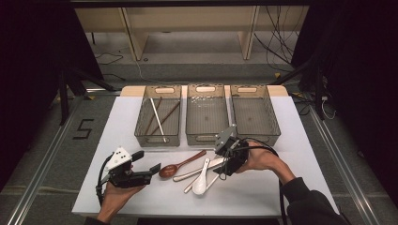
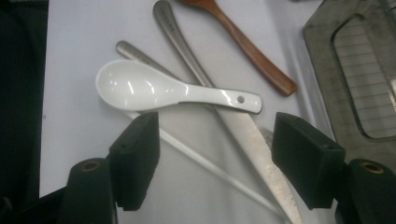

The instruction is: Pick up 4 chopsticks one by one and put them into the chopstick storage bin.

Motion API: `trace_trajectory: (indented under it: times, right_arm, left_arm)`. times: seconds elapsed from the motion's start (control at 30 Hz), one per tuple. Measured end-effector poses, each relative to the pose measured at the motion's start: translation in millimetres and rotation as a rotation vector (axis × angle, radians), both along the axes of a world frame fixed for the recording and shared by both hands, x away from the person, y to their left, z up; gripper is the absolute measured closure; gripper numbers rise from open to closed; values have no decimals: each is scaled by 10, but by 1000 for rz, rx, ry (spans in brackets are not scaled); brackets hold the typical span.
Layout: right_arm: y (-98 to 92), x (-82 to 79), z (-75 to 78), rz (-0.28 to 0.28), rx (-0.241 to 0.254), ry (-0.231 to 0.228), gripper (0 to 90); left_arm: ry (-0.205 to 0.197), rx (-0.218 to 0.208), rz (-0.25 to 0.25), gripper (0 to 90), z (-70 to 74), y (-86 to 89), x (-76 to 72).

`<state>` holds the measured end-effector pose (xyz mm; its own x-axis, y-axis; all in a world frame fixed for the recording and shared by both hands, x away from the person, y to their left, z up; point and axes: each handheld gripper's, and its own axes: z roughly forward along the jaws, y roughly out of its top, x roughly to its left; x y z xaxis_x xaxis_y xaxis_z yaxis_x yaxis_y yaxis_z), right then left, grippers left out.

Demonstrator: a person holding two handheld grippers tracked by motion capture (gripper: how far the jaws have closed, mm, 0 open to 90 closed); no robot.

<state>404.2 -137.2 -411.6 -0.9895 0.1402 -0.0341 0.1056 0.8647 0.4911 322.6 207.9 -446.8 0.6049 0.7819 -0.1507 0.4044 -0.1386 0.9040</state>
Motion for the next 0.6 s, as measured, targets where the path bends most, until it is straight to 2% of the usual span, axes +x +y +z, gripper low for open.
trace_trajectory:
  times: [0.17, 0.2, 0.33, 0.47, 0.6]
  right_arm:
    - [18, -16, -47, 35, -47, 6, 360]
    - [28, -29, -63, 22, -47, 9, 368]
    - [50, -28, -114, 45, -98, 16, 388]
    - [80, -48, -197, 70, -130, 23, 404]
    - [96, -61, -282, 73, -164, 22, 427]
  left_arm:
    - [-1, 0, -1, 156, -2, -3, 1]
    - [0, 0, -1, 156, -2, -5, 0]
    - [-1, 0, -1, 156, -1, -6, -1]
    - [1, -2, 0, 156, -5, -9, 2]
    - [2, -3, 1, 156, -6, -11, 2]
